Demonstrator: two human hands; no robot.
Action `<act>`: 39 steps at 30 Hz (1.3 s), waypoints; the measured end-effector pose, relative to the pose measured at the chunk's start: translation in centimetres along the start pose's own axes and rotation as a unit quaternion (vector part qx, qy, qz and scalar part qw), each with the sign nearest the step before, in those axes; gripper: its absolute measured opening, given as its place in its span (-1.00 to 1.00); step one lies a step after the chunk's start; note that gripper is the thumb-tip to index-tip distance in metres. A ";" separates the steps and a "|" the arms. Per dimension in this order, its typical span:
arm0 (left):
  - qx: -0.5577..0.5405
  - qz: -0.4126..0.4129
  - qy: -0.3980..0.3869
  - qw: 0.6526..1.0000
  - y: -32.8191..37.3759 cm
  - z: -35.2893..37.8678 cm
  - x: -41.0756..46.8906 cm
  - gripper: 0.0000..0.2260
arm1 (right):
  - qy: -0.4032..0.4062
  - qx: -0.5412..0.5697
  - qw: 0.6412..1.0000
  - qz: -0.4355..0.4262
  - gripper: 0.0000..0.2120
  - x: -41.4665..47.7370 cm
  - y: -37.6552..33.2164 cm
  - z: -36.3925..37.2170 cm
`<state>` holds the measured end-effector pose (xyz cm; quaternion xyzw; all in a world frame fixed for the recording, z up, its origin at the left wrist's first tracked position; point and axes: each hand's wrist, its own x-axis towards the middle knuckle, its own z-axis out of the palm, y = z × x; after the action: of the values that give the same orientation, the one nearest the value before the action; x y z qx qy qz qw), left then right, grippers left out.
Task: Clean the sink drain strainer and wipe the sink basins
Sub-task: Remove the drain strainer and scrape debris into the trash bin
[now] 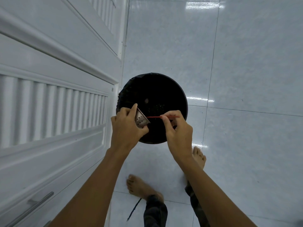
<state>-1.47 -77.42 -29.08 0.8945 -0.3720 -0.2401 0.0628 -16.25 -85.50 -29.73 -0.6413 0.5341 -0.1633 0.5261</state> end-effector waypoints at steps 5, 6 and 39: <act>0.061 -0.004 -0.119 0.991 0.0 0.5 0.7 -0.14 | -0.044 0.005 0.998 0.035 -0.93 -0.8 1.2 0.0; 0.072 -0.012 -0.128 0.989 0.0 0.4 0.8 -0.15 | -0.026 0.001 0.998 0.053 -0.91 -0.7 1.4 -0.1; -0.241 0.039 0.015 0.970 -1.1 -2.0 -1.2 -0.24 | 0.022 0.014 0.998 -0.060 -0.94 0.6 -4.2 -1.8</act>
<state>-0.56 -75.96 -27.14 0.8413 -0.3365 -0.3068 0.2912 -15.30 -87.42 -25.64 -0.6613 0.5036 -0.2156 0.5124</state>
